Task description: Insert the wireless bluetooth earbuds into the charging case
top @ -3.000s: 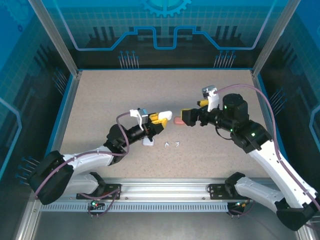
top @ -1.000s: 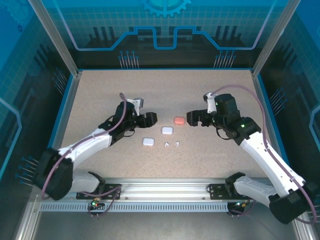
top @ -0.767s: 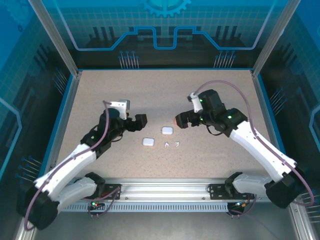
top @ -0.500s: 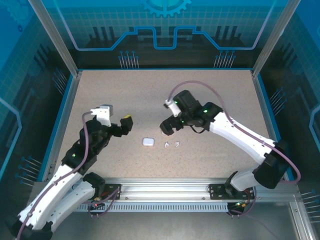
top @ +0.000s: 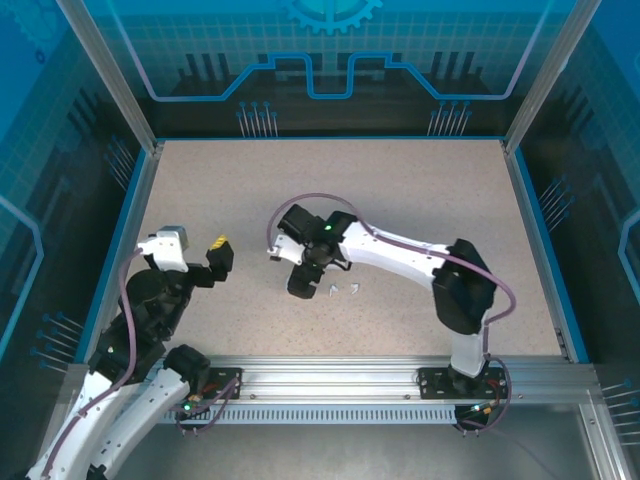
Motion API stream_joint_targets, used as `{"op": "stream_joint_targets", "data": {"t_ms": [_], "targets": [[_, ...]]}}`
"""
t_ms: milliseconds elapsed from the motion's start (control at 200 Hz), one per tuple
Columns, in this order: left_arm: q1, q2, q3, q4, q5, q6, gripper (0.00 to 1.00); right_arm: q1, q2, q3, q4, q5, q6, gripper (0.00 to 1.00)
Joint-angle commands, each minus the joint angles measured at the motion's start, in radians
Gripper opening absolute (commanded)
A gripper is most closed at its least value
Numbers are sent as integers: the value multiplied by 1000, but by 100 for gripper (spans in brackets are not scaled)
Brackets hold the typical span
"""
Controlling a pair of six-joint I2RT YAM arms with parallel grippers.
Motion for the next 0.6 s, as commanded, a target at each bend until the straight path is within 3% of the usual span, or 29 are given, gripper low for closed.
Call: {"op": "stream_joint_targets", "data": {"t_ms": [0,230,595], "targets": [[7,-9,24,-38,-33,23,99,21,91,92,-78,46,-125,92],[6,-10,19,-55,-47,21,99,35,220,165,-112,82,-226,89],[7,-10,11,-50,-48,15,99,34,312,212,-139,51,-232,82]]}}
